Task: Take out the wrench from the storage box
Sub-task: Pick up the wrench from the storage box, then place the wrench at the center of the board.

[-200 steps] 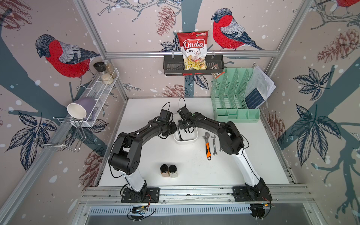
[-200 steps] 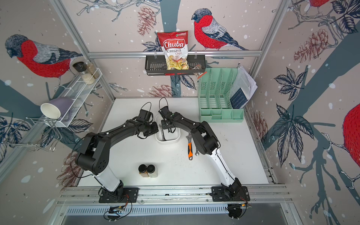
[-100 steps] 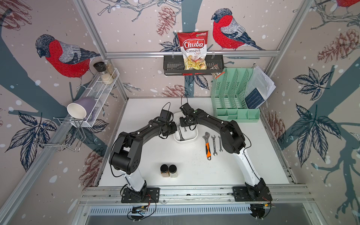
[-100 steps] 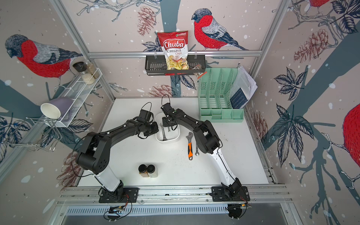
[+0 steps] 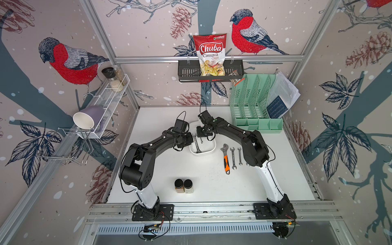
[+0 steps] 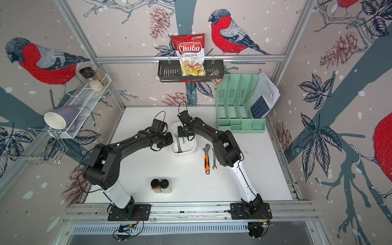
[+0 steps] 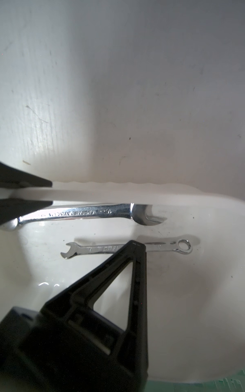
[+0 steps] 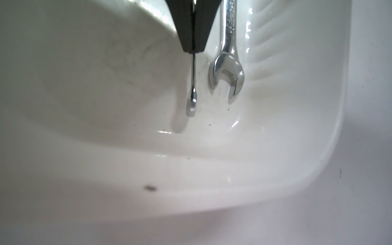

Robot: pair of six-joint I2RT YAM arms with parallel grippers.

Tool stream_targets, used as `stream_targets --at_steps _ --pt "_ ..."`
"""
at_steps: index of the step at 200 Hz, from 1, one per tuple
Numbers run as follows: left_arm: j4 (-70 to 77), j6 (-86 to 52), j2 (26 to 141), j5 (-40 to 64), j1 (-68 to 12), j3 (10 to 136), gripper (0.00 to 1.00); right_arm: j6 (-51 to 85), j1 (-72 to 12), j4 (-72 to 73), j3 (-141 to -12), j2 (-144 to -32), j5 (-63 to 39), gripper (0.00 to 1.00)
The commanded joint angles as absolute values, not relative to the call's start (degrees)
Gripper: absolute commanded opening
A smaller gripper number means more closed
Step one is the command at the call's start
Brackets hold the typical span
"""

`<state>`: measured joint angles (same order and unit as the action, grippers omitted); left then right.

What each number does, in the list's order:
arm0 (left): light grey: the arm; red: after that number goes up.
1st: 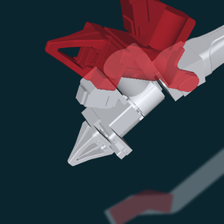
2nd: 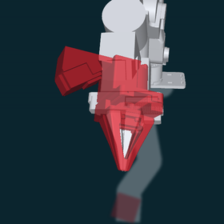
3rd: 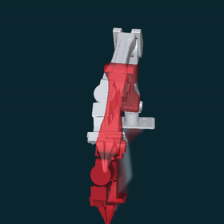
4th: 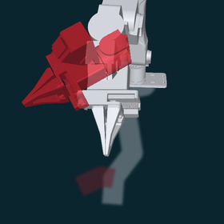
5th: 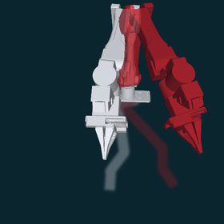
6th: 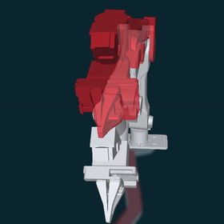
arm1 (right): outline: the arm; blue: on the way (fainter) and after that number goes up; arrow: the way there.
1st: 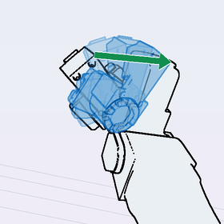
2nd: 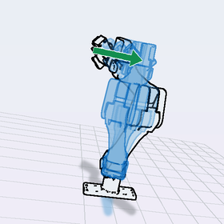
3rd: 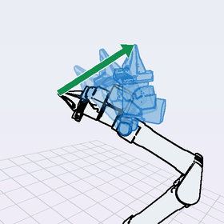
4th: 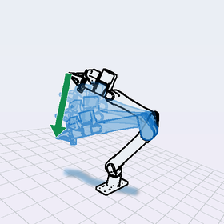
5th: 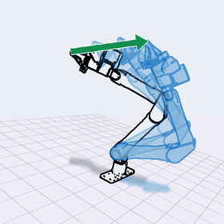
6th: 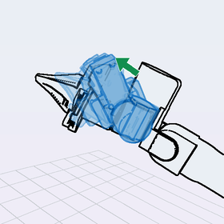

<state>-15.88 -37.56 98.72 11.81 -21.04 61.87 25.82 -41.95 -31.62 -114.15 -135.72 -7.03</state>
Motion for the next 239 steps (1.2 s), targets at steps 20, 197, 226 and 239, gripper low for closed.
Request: stream_targets --at_steps 20,197,226,239 --pt "-14.21 -37.18 98.65 11.44 -21.18 62.41 0.17 27.34 -40.97 -28.7 -114.27 -134.05 -10.12 0.01" --pt "-25.49 -28.37 88.67 6.33 -21.28 68.81 0.71 26.76 -24.33 -36.32 -57.96 -86.78 18.25 0.02" --pt "-24.9 -27.83 86.91 7.44 -21.27 67.3 0.71 24.11 -22.71 -36.84 -56.55 -90.75 20.82 0.03" --pt "-24.54 -27.89 86.04 7.87 -21.27 66.47 0.71 22.99 -22.68 -36.94 -56.78 -92.64 21.97 0.04"
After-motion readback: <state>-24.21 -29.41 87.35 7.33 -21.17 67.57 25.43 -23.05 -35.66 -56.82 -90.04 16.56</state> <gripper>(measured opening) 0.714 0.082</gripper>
